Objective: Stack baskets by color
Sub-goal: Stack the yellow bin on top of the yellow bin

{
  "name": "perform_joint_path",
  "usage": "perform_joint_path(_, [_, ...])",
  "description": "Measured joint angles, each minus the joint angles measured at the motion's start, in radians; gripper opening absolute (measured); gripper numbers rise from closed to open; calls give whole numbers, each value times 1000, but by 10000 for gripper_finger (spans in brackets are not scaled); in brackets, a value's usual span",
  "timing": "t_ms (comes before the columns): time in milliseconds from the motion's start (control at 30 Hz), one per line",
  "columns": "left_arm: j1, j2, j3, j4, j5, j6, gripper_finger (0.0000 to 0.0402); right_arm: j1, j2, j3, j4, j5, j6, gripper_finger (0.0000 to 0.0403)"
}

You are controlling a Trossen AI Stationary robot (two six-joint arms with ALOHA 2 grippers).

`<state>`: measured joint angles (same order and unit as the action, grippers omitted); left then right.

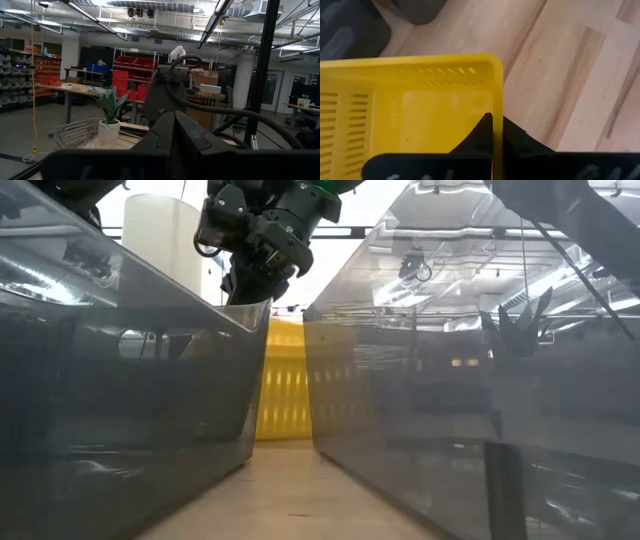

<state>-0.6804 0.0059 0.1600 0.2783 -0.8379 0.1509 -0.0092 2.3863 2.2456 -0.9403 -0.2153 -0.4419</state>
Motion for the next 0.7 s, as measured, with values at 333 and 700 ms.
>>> perform_joint_path(333, [0, 0, 0, -1, 0, 1, 20, -14, 0, 0, 23, -97, -44, 52])
perform_joint_path(700, [0, 0, 0, -17, -8, 3, 12, -21, 0, 26, 24, -51, -31, 139])
